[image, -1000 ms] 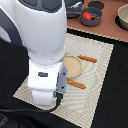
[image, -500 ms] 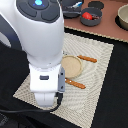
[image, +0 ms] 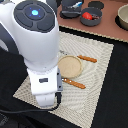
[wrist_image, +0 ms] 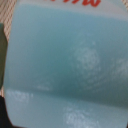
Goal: Interact with the objects in diverse but meaningful ways.
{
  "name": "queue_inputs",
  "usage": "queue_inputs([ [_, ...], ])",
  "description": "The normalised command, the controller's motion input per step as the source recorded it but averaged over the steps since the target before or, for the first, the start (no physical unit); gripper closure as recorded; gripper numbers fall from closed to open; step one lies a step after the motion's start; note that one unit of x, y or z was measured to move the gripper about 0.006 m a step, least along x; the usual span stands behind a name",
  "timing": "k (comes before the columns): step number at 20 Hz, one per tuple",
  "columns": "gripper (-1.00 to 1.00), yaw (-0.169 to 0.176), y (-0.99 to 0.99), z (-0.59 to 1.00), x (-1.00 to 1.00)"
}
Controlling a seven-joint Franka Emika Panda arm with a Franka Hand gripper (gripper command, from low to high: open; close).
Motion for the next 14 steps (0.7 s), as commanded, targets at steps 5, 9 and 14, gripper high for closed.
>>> queue_inputs([
  [5,1.00,0.002,0.06,0.29,0.00],
  [9,1.00,0.000,0.04,0.17,-0.01],
  [14,1.00,0.000,0.02,0.03,0.00],
])
